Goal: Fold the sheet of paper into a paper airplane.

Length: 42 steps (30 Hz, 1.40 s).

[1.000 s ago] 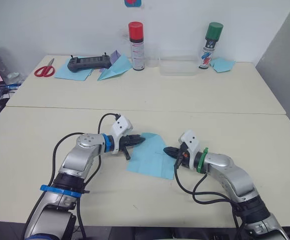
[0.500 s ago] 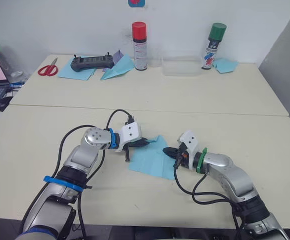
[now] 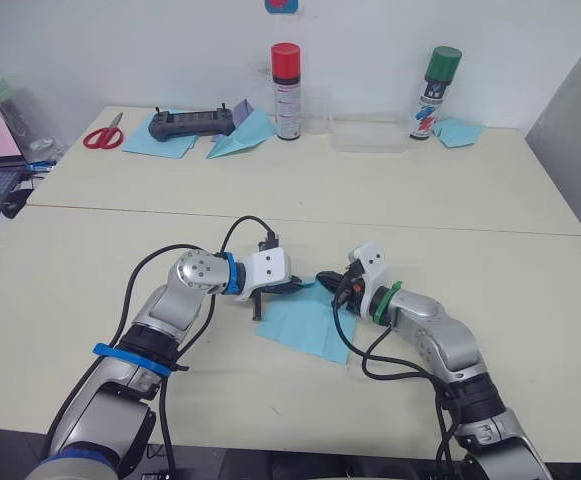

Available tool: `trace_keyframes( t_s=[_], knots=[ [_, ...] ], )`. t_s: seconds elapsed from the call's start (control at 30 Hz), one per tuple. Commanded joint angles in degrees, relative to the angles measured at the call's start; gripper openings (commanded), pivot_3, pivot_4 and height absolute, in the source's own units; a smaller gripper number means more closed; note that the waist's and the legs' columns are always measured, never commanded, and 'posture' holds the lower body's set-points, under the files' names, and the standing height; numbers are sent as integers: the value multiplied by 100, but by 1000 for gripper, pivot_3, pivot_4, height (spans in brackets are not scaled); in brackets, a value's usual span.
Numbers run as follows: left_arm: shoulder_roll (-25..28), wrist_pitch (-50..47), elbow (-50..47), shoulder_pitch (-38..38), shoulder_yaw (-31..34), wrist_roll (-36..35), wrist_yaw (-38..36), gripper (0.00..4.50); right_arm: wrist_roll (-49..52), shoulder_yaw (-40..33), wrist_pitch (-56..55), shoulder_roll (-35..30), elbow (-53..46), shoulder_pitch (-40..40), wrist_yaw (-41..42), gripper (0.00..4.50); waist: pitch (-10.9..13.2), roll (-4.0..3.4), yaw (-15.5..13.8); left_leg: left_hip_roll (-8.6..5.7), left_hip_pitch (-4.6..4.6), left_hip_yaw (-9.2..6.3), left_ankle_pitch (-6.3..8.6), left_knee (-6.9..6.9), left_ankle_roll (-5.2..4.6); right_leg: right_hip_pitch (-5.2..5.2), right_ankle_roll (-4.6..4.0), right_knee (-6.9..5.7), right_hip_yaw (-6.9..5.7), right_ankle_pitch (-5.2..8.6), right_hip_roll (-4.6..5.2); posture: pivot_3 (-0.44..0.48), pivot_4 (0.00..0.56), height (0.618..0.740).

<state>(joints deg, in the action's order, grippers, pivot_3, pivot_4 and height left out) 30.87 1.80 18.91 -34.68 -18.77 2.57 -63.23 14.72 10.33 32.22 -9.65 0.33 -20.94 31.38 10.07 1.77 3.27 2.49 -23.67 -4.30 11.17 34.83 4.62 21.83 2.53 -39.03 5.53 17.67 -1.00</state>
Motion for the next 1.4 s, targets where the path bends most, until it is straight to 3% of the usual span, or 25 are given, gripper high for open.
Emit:
trace_keyframes(
  t_s=[0.03,0.6,0.73,1.23,1.4],
  knots=[
    [-2,-58,22,119,-103,115,-31,19,9,-42,-168,102,2,-175,-23,0,0,-1,1,0,0,0,0,0,0,0,0,0,0,0,0,0,150,740],
    [32,-139,-97,184,-86,152,-34,19,40,-271,-200,-91,-121,-126,-107,0,1,-2,0,1,0,-1,0,0,0,1,0,-2,-1,0,-1,0,150,740],
    [14,-68,-13,115,-112,187,-63,19,235,-369,-136,142,-206,-201,-165,0,1,-2,0,1,0,-1,0,0,0,1,0,-3,-1,0,-1,0,150,740],
    [146,516,-123,122,-99,231,-169,19,-388,269,173,-63,214,-128,-200,0,0,-4,-1,2,1,-2,0,2,0,0,-1,-6,-2,-1,-2,0,150,740],
    [343,-45,-664,68,136,-311,-762,1292,-355,297,207,-98,173,-74,-151,0,1,-5,2,2,-1,-2,0,1,0,1,-1,-5,-3,-1,-2,0,150,740]
  ],
)
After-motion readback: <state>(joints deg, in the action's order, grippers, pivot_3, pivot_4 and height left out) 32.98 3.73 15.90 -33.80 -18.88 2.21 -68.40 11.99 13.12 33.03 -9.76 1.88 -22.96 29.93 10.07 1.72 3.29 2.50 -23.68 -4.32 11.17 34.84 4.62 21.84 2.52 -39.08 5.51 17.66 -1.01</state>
